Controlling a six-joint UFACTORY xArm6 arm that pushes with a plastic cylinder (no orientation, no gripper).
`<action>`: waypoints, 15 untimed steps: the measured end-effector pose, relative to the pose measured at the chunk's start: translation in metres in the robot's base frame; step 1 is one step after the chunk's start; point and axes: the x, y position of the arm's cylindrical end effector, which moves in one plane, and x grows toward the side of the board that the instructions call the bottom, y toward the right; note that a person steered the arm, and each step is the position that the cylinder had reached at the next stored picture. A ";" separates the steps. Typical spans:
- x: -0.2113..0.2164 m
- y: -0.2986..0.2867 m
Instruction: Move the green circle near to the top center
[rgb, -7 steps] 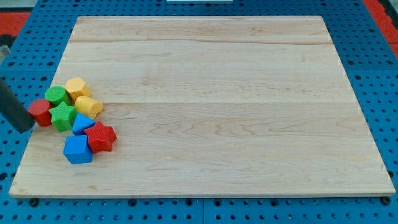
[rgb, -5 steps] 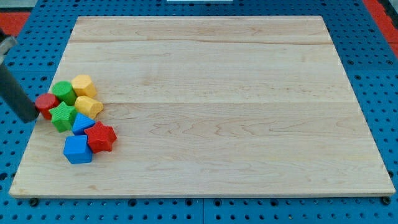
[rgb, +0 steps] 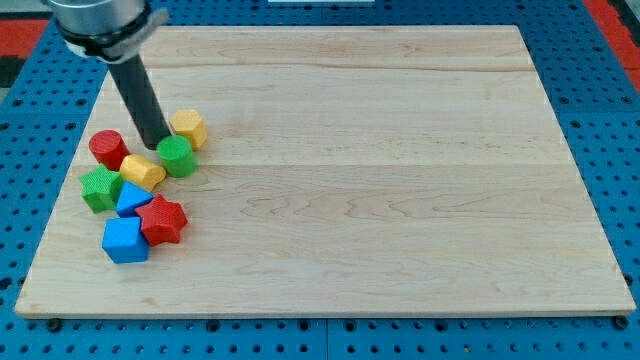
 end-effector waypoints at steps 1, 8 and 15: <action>0.018 0.005; 0.067 0.190; -0.078 0.349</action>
